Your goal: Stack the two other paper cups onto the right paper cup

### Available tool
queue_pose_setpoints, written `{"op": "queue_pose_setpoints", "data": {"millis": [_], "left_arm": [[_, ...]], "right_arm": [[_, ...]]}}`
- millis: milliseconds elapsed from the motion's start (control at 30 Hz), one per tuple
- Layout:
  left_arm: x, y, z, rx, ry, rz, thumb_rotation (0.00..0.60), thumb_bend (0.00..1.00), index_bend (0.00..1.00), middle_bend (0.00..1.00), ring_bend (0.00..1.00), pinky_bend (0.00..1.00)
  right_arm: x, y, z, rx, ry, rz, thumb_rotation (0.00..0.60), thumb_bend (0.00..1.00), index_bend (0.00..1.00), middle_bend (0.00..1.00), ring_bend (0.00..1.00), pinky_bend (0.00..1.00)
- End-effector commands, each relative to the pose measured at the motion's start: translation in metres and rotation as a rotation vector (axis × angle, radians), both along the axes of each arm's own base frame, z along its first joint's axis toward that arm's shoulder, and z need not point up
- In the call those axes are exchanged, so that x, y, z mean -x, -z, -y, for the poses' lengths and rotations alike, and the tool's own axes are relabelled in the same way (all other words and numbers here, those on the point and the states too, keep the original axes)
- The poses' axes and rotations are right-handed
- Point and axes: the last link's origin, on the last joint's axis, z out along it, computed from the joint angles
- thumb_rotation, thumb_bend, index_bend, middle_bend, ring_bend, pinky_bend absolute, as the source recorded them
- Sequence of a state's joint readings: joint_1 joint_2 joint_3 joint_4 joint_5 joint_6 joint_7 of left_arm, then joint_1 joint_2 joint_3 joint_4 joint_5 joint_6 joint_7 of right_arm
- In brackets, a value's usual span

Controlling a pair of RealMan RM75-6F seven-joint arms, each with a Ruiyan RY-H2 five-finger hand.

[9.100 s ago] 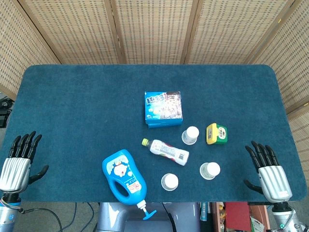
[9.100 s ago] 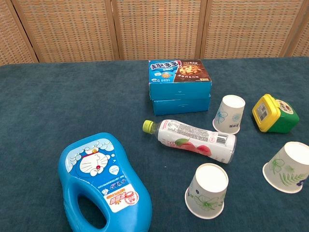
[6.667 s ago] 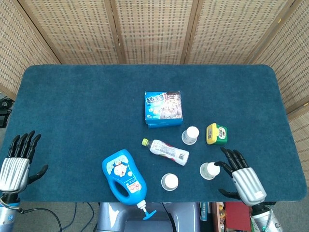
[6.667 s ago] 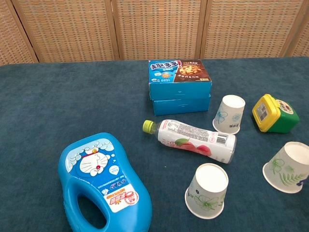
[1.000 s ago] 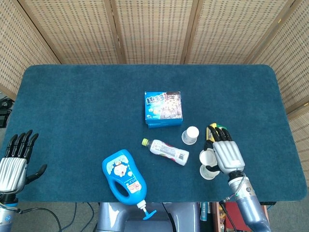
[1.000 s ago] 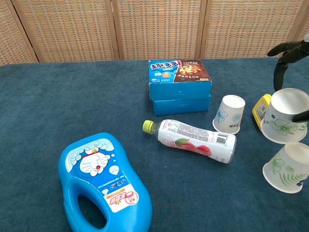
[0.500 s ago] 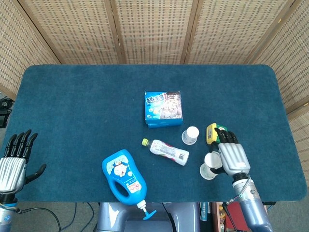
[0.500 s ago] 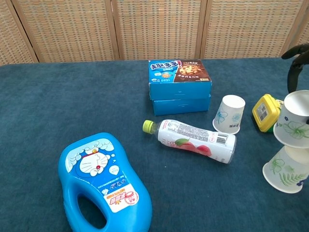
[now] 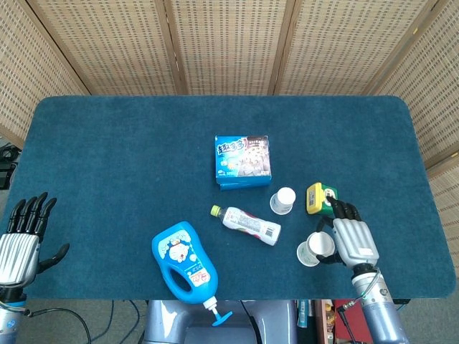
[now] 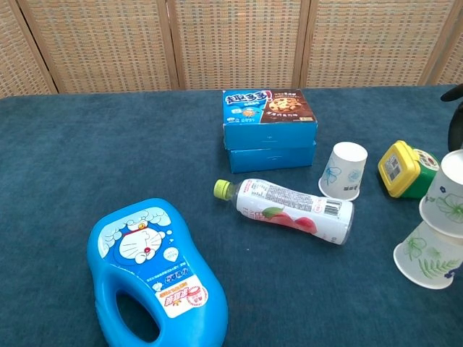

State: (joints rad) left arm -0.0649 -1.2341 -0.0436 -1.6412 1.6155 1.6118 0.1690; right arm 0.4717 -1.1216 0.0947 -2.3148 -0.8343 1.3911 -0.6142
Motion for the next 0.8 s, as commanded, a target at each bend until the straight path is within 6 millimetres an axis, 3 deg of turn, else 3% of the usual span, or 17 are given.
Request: {"op": "queue_pose_setpoints", "data": {"millis": [33,300,700,800], "left_arm": [[0.000,0.000,0.000,0.002,-0.001,-0.001,0.600,0.25,0.00,0.00,0.00,0.00],[0.000,0.001,0.000,0.002,0.000,-0.001,0.600,0.25,0.00,0.00,0.00,0.00],[0.000,0.001,0.001,0.004,0.003,-0.001,0.600,0.25,0.00,0.00,0.00,0.00],[0.000,0.001,0.001,0.004,0.003,-0.002,0.600,0.25,0.00,0.00,0.00,0.00]], "right_arm": [[0.002,0.002,-0.001,0.000,0.004,0.009,0.600,0.12,0.53,0.10,0.00,0.00],[-0.001,0.004,-0.002,0.005,-0.001,0.023,0.600,0.12,0.53,0.09,0.00,0.00],[0.009,0.007,-0.002,-0.002,0.038,0.013,0.600,0.12,0.53,0.06,0.00,0.00],[0.014,0.010,0.000,-0.007,0.055,0.017,0.600,0.12,0.44,0.01,0.00,0.00]]}}
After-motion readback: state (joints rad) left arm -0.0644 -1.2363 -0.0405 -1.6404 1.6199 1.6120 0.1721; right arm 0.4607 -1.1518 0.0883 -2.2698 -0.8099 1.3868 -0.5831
